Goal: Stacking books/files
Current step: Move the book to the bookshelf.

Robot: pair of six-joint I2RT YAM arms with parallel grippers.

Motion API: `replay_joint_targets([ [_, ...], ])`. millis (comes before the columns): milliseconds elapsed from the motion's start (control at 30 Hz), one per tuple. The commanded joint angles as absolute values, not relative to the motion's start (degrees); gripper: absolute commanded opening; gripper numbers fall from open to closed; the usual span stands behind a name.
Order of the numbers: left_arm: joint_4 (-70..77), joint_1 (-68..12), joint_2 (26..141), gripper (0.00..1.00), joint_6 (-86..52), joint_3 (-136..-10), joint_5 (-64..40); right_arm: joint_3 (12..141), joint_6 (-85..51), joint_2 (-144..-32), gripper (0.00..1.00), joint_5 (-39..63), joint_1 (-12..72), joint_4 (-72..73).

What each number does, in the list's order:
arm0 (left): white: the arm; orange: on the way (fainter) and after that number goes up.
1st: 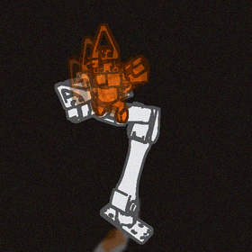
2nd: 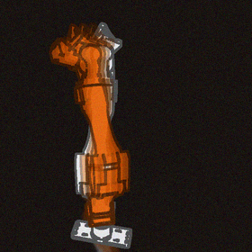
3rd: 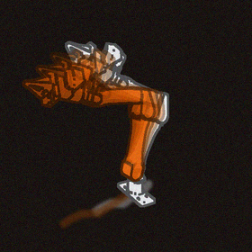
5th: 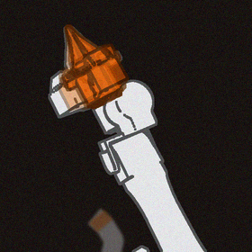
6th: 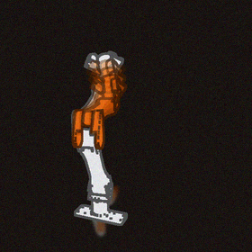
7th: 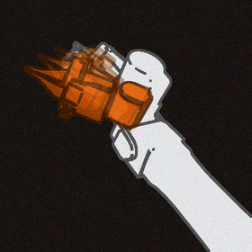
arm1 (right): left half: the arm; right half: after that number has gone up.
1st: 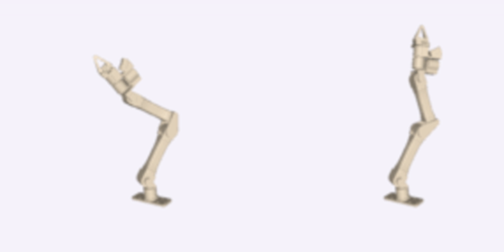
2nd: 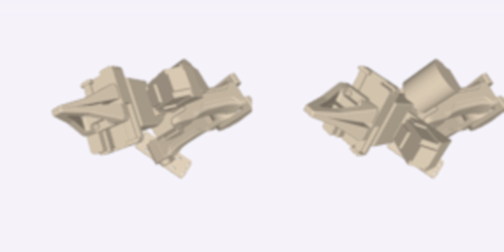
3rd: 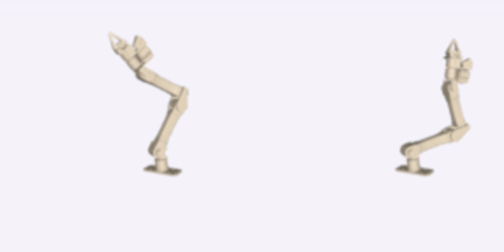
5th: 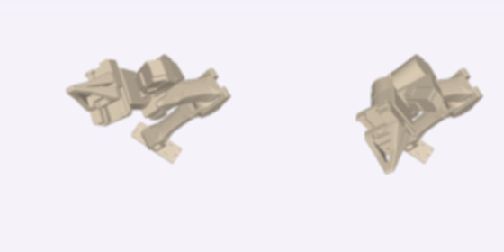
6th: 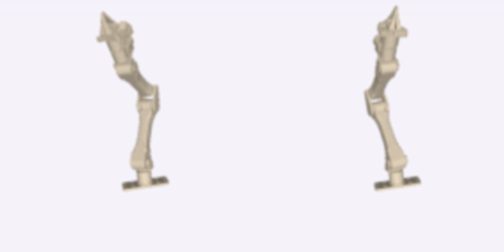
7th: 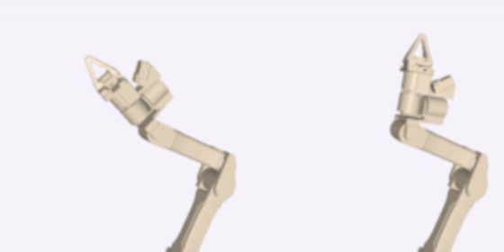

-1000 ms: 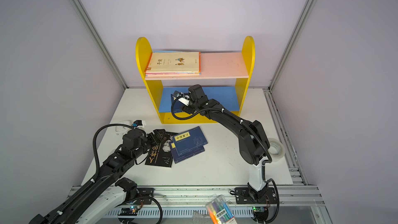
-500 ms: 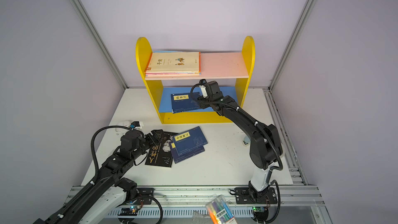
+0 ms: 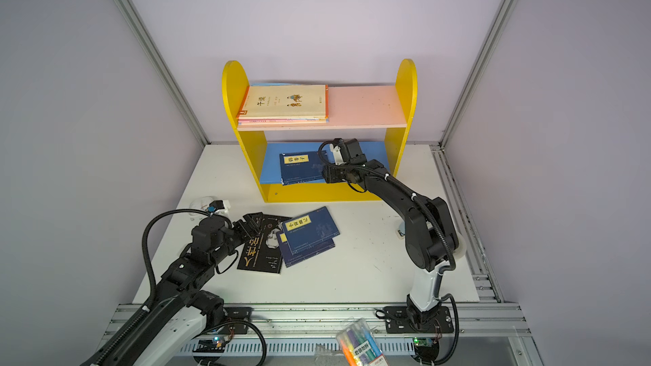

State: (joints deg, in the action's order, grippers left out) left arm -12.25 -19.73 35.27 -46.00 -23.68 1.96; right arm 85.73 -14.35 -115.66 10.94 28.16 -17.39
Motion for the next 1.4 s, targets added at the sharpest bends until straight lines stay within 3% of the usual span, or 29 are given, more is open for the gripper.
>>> replay_joint_targets([
  [0, -13.61, -19.60, 34.42, 0.84, -46.41, -23.15, 2.80, 85.08, -18.04, -116.54, 0.59, 13.09, 28.61, -13.99],
  [667, -15.20, -19.15, 32.43, 0.84, -46.44, -21.87, 3.19, 85.90, -23.11, -119.80, 0.54, 12.42, 33.83, -12.22],
  [1167, -14.81, -18.81, 32.18, 0.84, -46.58, -21.44, 2.73, 90.28, -22.13, -121.74, 0.60, 6.08, 33.50, -14.50],
  [1367, -14.83, -18.71, 32.17, 0.84, -46.60, -21.49, 2.58, 96.10, -21.31, -125.63, 0.58, 7.53, 32.69, -17.24],
])
